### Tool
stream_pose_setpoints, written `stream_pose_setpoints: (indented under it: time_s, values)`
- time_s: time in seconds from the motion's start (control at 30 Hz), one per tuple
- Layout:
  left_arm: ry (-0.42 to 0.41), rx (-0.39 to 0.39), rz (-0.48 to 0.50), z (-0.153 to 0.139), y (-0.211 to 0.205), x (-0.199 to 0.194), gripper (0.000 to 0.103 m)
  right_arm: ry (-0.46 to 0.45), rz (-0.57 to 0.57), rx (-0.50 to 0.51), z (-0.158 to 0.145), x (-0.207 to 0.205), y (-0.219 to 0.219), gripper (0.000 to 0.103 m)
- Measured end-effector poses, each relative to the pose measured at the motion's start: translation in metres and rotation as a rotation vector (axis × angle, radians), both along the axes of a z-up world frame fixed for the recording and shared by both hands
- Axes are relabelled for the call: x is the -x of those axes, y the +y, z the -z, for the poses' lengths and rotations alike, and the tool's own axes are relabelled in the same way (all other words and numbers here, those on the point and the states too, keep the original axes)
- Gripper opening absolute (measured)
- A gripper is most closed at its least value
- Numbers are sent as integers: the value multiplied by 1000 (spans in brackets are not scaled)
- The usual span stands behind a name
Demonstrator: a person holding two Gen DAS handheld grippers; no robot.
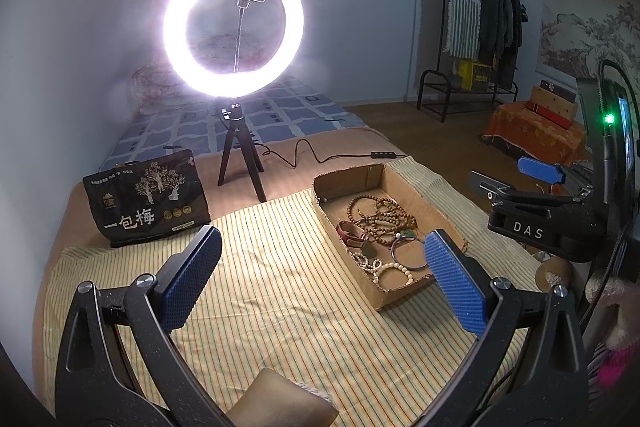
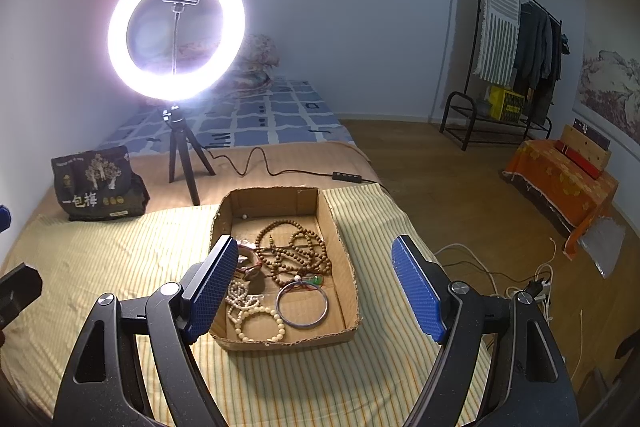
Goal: Organize jewelry
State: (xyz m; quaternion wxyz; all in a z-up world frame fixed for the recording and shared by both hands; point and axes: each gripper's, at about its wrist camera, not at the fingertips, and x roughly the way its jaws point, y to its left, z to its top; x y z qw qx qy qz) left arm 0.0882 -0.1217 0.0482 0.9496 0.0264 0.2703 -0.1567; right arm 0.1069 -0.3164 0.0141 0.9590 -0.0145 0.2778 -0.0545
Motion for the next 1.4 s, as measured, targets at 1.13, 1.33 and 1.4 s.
stream_pose_setpoints:
  time_s: [1.13, 1.33, 1.4]
  values:
    - [25, -11, -34, 3, 11, -6, 103, 9, 15, 0, 4, 1, -7, 79]
    - [24, 2, -92, 0, 28, -13, 103, 31, 64, -7, 6, -12, -29, 79]
    - [20, 6, -106, -1, 32, -13, 103, 47, 77, -3, 8, -15, -37, 79]
